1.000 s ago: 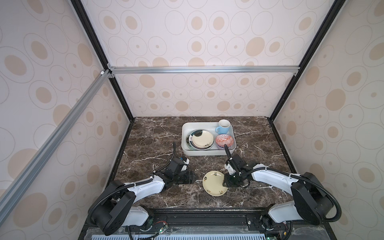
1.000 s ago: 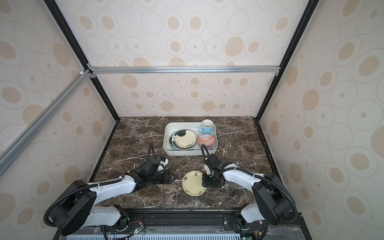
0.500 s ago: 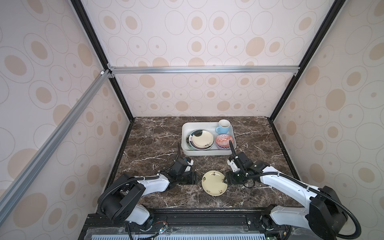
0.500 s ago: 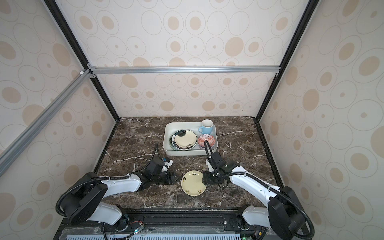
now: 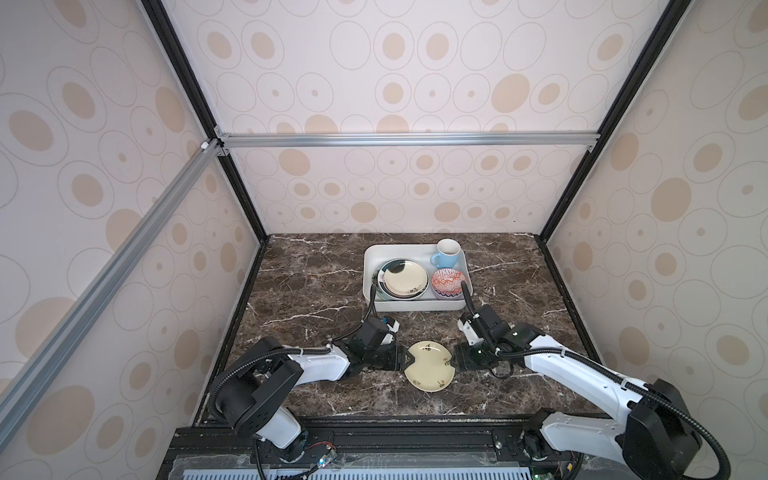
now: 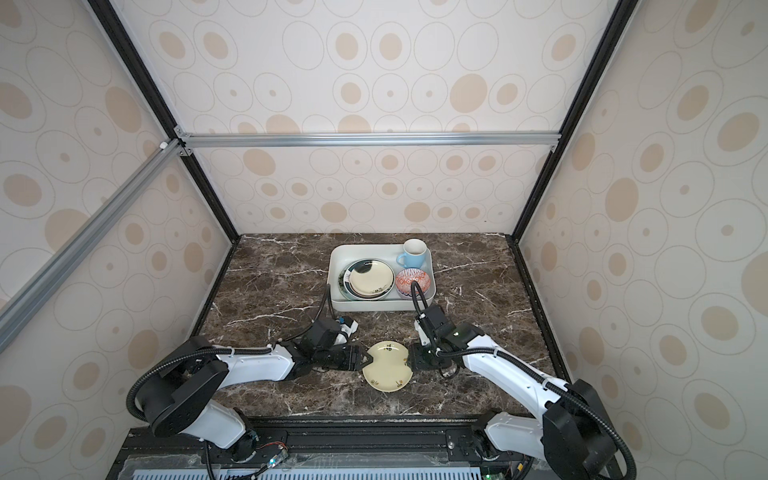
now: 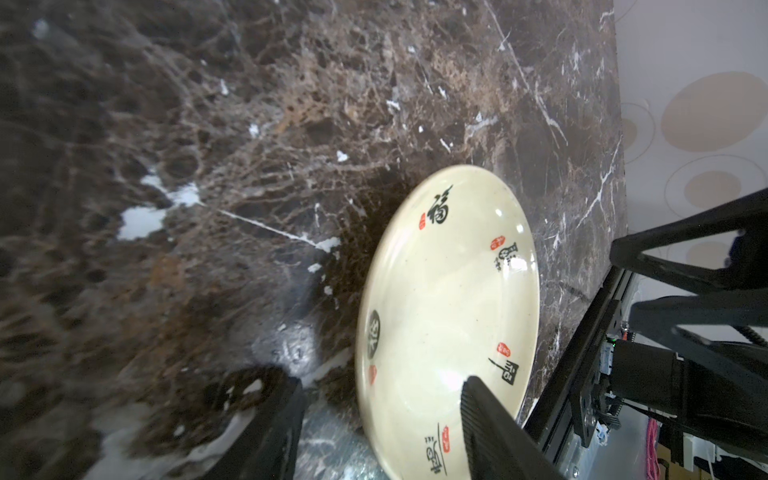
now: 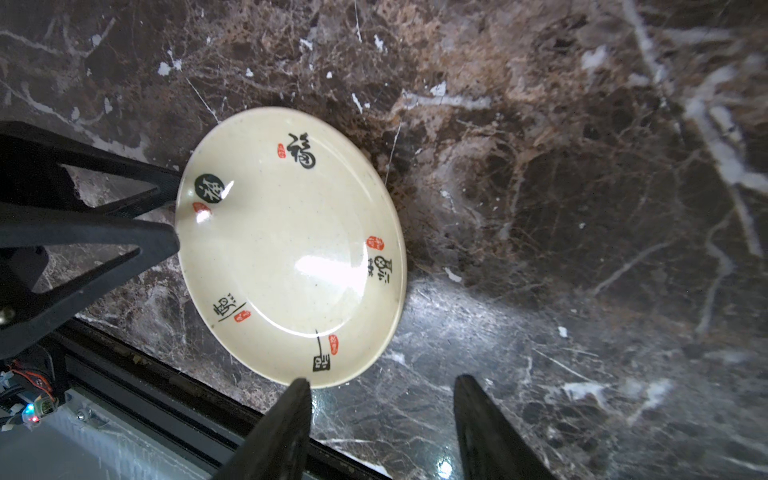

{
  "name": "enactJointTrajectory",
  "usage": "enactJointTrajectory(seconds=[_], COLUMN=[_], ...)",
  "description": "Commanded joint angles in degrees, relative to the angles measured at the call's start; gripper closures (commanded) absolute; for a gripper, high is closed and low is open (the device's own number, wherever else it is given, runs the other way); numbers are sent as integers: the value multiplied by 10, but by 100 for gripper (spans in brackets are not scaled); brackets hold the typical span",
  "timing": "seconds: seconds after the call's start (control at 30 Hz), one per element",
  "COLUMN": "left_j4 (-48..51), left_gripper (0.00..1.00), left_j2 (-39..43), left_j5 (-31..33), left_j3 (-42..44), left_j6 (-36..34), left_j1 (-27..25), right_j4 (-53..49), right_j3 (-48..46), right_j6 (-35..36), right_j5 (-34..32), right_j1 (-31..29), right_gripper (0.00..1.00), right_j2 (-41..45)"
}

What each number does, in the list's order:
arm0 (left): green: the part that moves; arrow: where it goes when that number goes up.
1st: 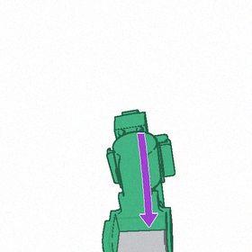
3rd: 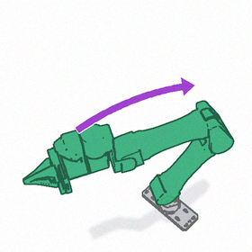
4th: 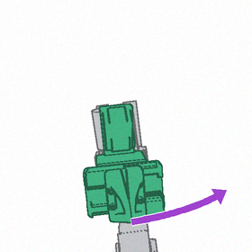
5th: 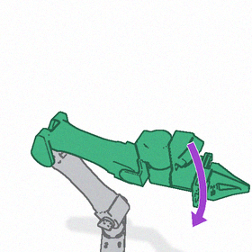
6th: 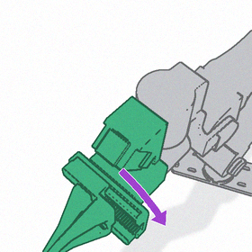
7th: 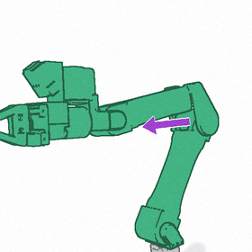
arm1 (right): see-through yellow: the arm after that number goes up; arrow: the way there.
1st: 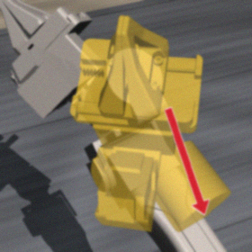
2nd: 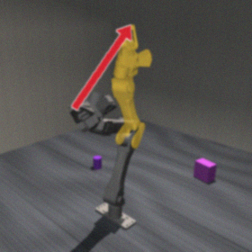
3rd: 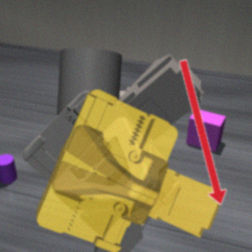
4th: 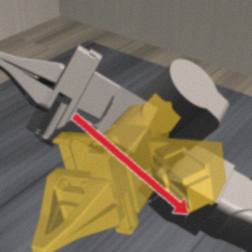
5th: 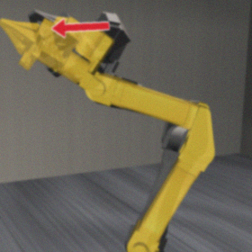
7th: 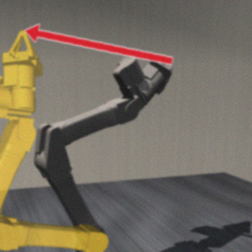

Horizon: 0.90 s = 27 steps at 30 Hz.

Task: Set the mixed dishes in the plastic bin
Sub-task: 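Tilt the last cream plate up with the right gripper toward the left gripper, then pinch the raised cream plate rim with the left gripper while the right braces it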

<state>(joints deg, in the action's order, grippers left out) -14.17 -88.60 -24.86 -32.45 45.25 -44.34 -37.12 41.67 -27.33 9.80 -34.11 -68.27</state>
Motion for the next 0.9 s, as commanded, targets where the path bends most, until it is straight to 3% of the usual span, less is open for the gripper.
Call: enactJointTrajectory(seconds=[0.0, 0.13, 0.23, 0.37, 0.57, 0.87], left_j4=[23, 33, 55, 71, 84, 149], left_gripper=[41, 45, 50, 67, 83, 86], left_j2=[-16, -35, -49, -59, -77, -47], left_j5=[10, 12, 18, 24, 24, 44], left_j3=[-21, -37, -53, -68, -86, -134], left_j6=[5, 1, -10, -19, -27, -56], left_j1=[-15, -25, -28, -29, -29, -29], right_j4=[-13, -14, -17, -30, -39, -49], right_j3=[-10, -17, -20, -18, -16, 7], right_j6=[7, 7, 6, 9, 9, 18], right_j5=[-12, -15, -14, -22, -27, -29], right_j1=[-2, 0, 4, 8, 12, 23], right_gripper=[42, 41, 33, 26, 23, 21], right_j2=[12, 23, 36, 53, 73, 73])
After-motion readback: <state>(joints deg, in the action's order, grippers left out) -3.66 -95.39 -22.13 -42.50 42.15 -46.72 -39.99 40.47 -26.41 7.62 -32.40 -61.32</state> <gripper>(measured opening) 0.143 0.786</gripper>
